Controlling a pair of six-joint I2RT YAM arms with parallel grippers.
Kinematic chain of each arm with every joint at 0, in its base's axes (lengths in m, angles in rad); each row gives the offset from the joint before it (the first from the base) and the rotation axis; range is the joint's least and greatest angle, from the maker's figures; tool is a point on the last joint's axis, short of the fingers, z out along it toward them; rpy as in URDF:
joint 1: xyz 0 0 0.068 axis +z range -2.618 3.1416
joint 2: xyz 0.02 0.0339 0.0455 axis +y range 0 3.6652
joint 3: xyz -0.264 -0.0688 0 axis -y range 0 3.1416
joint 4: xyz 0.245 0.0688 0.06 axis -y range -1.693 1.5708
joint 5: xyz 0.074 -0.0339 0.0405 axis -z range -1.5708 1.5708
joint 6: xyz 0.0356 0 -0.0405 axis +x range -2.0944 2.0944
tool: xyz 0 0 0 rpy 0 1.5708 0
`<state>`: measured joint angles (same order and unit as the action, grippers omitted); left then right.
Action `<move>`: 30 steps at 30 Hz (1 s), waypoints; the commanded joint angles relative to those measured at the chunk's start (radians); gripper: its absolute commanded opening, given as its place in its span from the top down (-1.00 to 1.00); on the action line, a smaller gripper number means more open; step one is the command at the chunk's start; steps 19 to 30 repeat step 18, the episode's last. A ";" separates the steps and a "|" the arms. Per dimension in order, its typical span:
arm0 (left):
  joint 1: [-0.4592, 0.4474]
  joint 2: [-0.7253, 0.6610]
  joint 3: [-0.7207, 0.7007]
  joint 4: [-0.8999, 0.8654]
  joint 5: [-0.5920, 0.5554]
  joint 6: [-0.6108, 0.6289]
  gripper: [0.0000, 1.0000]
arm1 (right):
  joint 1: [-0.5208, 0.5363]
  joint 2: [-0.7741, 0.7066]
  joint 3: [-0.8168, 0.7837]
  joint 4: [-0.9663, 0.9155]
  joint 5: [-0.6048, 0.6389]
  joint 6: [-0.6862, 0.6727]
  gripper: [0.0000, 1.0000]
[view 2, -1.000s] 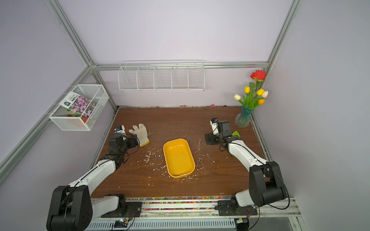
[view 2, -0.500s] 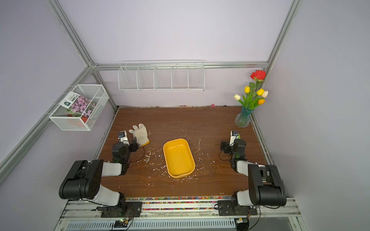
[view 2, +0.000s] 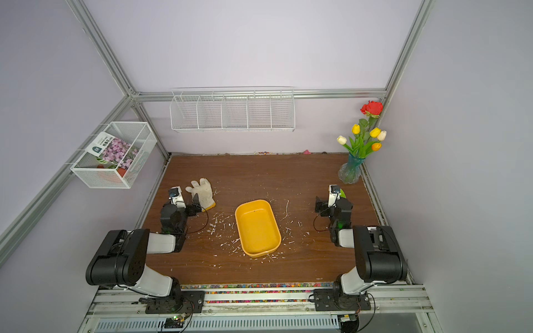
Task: Take out the screws from the storage box
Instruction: Reset both arms
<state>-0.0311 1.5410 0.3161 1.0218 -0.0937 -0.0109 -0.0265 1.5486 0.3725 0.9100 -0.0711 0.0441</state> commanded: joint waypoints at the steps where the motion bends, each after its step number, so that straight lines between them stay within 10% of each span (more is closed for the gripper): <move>1: 0.010 0.008 0.015 0.014 -0.013 0.000 -0.99 | 0.006 0.011 -0.007 0.039 0.026 -0.004 -0.98; 30: 0.017 0.007 0.018 0.004 0.005 -0.003 -0.99 | 0.010 0.011 -0.004 0.030 0.037 -0.004 -0.98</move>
